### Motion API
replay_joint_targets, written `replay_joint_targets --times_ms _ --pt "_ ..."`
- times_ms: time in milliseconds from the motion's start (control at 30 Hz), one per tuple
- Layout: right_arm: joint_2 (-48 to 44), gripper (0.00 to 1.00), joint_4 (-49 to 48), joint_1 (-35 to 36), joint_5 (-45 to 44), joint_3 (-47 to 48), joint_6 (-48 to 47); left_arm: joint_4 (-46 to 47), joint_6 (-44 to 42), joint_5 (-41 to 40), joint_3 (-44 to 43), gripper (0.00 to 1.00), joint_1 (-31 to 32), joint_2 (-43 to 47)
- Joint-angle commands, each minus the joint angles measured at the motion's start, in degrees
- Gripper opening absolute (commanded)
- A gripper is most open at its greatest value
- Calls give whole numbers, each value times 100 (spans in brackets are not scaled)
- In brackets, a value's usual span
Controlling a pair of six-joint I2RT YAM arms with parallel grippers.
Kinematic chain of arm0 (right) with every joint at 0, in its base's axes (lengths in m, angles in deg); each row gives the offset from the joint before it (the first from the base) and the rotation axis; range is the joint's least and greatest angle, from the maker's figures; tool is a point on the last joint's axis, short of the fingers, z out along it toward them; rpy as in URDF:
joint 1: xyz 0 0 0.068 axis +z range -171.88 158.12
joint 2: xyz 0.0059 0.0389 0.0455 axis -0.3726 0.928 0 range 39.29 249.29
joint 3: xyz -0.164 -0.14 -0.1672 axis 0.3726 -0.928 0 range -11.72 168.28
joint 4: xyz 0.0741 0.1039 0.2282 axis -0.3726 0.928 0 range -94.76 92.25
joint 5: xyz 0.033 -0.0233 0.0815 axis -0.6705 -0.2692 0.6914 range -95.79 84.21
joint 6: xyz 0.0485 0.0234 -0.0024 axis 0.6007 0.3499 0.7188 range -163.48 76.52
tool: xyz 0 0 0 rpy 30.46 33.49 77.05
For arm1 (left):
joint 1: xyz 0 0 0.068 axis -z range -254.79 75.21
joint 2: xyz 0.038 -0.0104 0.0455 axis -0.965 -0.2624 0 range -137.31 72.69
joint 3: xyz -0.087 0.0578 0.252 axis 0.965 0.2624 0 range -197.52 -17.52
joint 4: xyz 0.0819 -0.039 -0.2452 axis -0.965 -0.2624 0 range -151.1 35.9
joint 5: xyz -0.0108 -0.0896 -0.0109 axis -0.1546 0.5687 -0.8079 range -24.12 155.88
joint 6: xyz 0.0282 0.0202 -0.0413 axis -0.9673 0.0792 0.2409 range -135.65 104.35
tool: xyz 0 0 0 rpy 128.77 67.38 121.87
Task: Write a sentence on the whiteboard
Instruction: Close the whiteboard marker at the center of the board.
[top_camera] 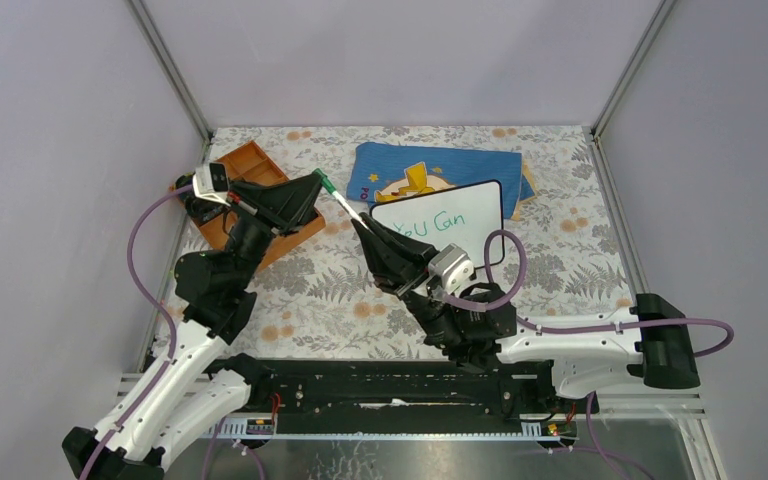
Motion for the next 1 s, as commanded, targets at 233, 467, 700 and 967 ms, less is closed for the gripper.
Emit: replay_joint_targets --times_ms 233,467,700,967 --pt "267 0 -784 -54 -132 351 -336 160 -86 229 -59 0 273 -147" --pt "398 0 -917 -94 -135 378 -413 164 -139 198 -65 0 468 -247" --pt "407 0 -1089 -188 -154 280 -308 -4 -345 243 -221 0 583 -364" --pt "165 0 -1229 -191 1 58 -202 -354 -543 117 -461 13 583 -346"
